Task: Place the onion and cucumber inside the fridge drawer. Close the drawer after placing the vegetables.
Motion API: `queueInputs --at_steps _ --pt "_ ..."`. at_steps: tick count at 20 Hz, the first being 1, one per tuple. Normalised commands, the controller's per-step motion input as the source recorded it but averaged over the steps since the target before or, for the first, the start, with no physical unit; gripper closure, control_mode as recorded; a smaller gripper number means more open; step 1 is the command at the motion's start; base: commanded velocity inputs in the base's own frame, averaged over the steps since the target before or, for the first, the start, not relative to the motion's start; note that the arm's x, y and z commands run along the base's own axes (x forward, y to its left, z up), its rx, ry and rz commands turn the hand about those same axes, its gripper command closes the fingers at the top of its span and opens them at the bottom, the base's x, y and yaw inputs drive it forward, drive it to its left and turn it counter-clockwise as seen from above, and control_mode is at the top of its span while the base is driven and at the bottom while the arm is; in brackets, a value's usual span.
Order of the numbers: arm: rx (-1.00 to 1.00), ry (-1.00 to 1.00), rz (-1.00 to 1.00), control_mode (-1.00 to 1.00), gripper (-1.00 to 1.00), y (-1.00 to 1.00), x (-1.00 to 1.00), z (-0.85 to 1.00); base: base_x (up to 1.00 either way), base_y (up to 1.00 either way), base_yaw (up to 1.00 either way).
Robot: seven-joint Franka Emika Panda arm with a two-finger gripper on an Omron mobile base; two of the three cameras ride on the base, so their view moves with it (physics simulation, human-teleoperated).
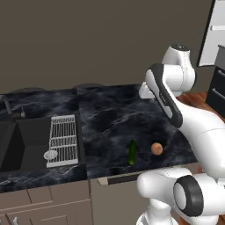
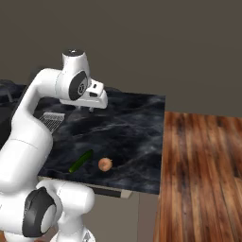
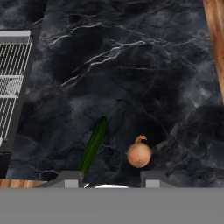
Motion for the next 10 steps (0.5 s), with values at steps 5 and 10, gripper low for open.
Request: queueInputs --at_steps 5,10 --pt "0.00 0.00 0.00 -1.00 -1.00 0.00 -0.34 -0.10 0.00 0.00 0.00" --pt "-0.01 0.00 -0.06 -1.00 -1.00 0.38 -0.92 -0.79 0.00 0.00 0.00"
